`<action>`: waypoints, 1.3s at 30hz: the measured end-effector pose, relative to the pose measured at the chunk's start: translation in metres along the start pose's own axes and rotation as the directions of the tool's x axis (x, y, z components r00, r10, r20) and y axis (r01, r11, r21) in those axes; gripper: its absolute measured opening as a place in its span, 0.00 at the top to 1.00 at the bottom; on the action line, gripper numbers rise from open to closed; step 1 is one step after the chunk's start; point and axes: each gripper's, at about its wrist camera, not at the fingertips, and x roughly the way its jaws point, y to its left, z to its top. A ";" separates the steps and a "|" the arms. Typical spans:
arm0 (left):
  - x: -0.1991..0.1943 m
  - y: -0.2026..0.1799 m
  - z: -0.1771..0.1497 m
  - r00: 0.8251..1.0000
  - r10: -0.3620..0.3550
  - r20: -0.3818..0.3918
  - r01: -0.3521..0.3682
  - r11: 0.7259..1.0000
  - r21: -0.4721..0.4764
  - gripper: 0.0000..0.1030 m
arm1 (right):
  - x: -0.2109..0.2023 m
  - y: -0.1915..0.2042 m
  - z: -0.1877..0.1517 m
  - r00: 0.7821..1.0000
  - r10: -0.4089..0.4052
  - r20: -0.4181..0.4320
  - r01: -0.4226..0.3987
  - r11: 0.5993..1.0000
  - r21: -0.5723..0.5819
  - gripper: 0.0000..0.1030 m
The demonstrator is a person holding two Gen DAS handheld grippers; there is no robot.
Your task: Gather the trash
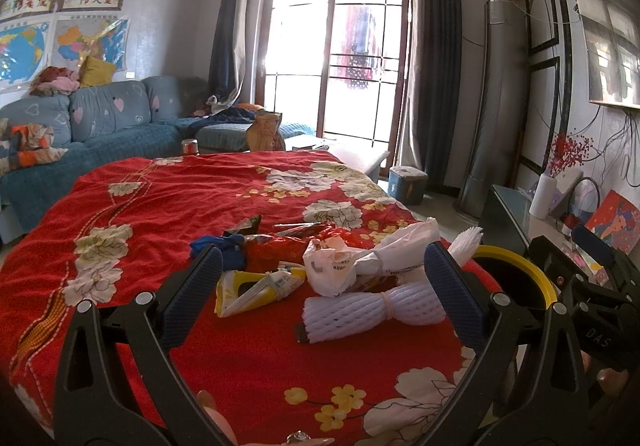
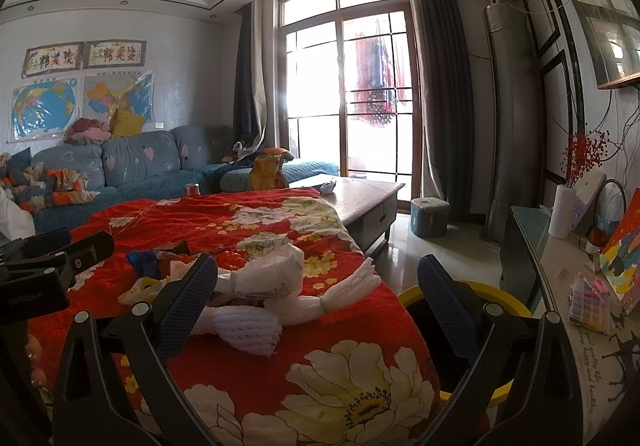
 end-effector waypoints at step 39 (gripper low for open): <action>0.019 0.033 0.003 0.996 0.084 -0.042 -0.086 0.996 -0.035 0.10 | 0.027 0.040 -0.003 0.982 0.133 -0.132 -0.143 0.988 -0.065 0.06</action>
